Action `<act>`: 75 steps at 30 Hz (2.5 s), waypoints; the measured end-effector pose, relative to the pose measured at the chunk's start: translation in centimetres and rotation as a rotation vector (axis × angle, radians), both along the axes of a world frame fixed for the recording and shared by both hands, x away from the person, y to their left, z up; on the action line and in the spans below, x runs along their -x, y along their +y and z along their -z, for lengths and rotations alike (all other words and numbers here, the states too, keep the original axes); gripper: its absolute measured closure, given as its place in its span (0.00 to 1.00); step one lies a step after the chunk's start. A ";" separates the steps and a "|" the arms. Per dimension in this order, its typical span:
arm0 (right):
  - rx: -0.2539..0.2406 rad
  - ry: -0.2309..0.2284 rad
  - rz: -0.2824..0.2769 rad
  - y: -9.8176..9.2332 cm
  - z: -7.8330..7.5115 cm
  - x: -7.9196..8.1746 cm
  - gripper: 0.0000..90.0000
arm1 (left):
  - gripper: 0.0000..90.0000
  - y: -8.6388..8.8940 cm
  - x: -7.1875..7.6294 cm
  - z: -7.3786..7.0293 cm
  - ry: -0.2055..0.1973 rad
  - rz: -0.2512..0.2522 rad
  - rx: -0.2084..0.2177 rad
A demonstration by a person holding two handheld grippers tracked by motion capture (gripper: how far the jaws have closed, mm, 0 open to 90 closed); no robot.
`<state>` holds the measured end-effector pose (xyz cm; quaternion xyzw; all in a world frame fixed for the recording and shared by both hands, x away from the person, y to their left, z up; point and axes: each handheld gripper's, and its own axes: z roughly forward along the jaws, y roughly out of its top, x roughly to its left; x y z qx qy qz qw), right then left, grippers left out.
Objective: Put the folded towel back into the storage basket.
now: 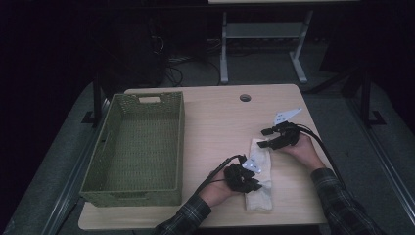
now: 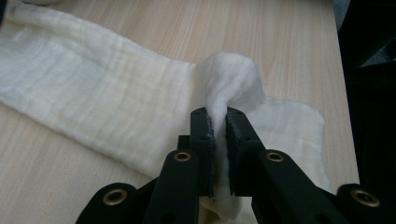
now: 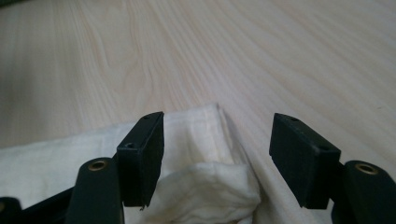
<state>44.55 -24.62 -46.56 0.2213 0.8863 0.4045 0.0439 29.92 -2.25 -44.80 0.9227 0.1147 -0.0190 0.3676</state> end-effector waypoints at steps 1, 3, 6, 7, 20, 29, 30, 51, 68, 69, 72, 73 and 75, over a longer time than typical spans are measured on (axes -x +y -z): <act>0.009 0.004 -0.006 0.1 0.2 0.0 0.39 | 0.91 0.0 0.0 0.0 -0.001 0.001 0.000; 0.022 0.010 -0.020 0.3 0.5 0.0 0.39 | 0.91 -0.1 0.0 0.0 0.006 -0.001 0.003; 0.032 0.021 -0.039 0.5 0.9 0.0 0.40 | 0.91 -0.1 0.0 0.1 0.008 0.001 -0.003; 0.035 0.016 -0.043 0.6 1.0 0.0 0.41 | 0.91 -0.1 0.0 0.1 0.007 0.002 -0.004; 0.081 0.041 -0.135 0.9 0.4 0.4 0.82 | 0.91 -0.2 -0.3 0.2 0.018 0.005 0.000; 0.121 0.035 -0.184 1.4 0.0 0.5 0.90 | 0.92 -0.1 -0.7 -0.1 0.025 -0.001 0.023; 0.126 0.032 -0.188 1.4 -0.1 0.6 0.90 | 0.92 -0.1 -0.8 -0.2 0.026 -0.002 0.030; 0.047 -0.003 -0.270 2.8 -6.5 0.7 0.90 | 0.92 1.7 -1.7 -6.8 -0.047 -0.043 0.069; -0.013 -0.042 -0.332 6.9 -12.1 -0.7 0.90 | 0.92 5.4 -2.5 -13.6 -0.095 -0.015 0.042; -0.017 -0.041 -0.333 7.3 -12.5 -0.8 0.90 | 0.92 5.7 -2.6 -13.8 -0.093 -0.010 0.042; -0.016 -0.043 -0.337 8.5 -13.2 -1.2 0.90 | 0.92 7.0 -3.0 -14.6 -0.098 -0.005 0.048; -0.013 -0.043 -0.338 9.0 -13.4 -1.3 0.90 | 0.92 7.4 -3.1 -14.9 -0.096 -0.005 0.054; -0.002 -0.044 -0.342 9.8 -13.8 -1.5 0.90 | 0.92 8.5 -3.4 -15.4 -0.102 -0.008 0.058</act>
